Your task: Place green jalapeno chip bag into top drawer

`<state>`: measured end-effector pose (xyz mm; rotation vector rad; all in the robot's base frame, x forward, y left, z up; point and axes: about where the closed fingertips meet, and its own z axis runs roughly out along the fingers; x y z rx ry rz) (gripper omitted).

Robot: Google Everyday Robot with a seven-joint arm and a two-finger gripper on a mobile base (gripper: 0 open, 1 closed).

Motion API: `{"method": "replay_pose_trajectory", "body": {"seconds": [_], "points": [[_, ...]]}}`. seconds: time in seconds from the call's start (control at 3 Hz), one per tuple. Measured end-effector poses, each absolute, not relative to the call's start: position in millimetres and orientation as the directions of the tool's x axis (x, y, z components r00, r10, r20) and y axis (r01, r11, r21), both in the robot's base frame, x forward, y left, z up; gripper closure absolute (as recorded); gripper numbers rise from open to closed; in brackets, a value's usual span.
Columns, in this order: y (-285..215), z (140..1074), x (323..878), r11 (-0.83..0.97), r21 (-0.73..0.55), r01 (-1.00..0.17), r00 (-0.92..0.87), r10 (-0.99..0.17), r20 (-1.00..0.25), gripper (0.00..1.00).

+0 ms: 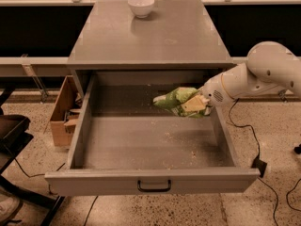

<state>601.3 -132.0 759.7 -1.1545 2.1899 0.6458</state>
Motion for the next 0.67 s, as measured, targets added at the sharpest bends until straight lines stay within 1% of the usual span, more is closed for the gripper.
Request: {"method": "replay_pose_trajectory", "body": {"seconds": [0.33,0.67], "points": [[-132.0,759.7,601.3,0.509,0.148,-0.848,-0.461,-0.57,-0.68,0.74],[-132.0,759.6,601.3,0.509,0.148,-0.848,-0.461,-0.57,-0.68,0.43]]}}
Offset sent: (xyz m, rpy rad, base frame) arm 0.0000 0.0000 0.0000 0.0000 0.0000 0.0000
